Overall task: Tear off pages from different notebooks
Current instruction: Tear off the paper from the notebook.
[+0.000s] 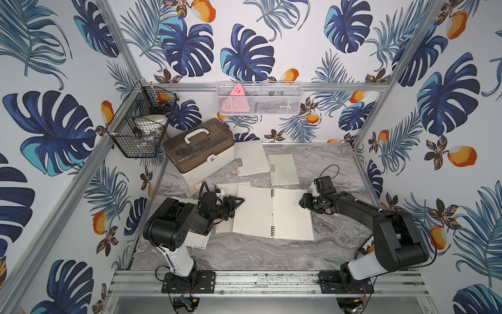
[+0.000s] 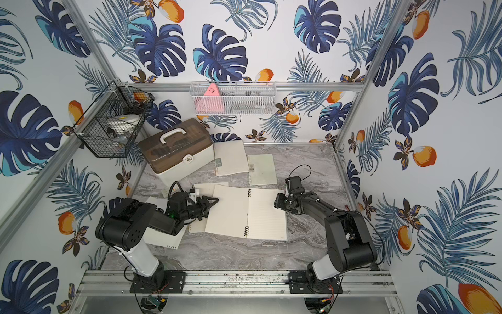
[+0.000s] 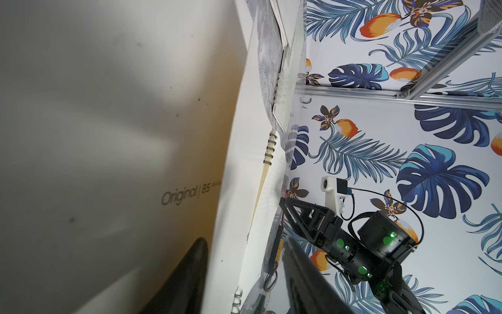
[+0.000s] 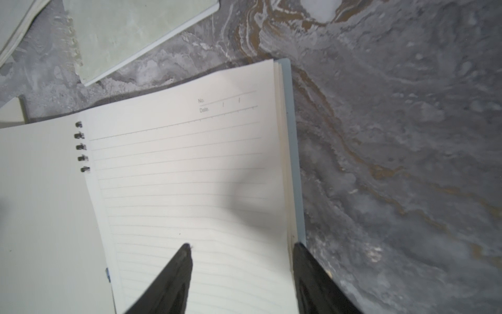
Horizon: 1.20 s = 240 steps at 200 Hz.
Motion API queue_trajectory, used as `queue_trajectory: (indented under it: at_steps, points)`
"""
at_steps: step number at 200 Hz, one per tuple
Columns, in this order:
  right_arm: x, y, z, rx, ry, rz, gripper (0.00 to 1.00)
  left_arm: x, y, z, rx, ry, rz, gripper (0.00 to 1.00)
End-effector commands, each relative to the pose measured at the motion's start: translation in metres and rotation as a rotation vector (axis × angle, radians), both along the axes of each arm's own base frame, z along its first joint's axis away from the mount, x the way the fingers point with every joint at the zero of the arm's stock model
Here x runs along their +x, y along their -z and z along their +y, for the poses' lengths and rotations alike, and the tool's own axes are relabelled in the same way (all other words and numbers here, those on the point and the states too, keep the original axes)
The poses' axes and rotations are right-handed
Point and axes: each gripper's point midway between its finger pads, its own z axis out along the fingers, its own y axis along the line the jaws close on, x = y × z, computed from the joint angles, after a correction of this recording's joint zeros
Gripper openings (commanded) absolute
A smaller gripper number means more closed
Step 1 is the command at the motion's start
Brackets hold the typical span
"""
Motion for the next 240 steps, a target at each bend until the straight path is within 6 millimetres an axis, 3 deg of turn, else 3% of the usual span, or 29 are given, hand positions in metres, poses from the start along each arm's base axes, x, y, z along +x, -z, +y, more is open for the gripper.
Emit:
queue_trajectory:
  at_steps: [1, 69, 156, 198, 240]
  points:
    - [0.003, -0.003, -0.003, -0.014, 0.010, -0.017, 0.61, 0.004, -0.010, -0.002, -0.020, 0.003, -0.037, 0.50]
    - [0.004, 0.003, 0.003, 0.015, -0.001, -0.004, 0.61, 0.004, -0.010, -0.002, -0.019, 0.006, -0.036, 0.50]
    - [0.005, -0.008, 0.011, 0.054, -0.018, -0.033, 0.60, 0.006, -0.008, -0.002, -0.029, 0.002, -0.035, 0.48]
    - [0.005, -0.020, 0.026, 0.118, -0.050, -0.067, 0.58, 0.006, -0.007, -0.002, -0.032, -0.001, -0.033, 0.47]
    - [0.002, -0.010, 0.042, 0.216, -0.072, -0.028, 0.58, 0.006, -0.008, -0.003, -0.037, 0.001, -0.033, 0.46]
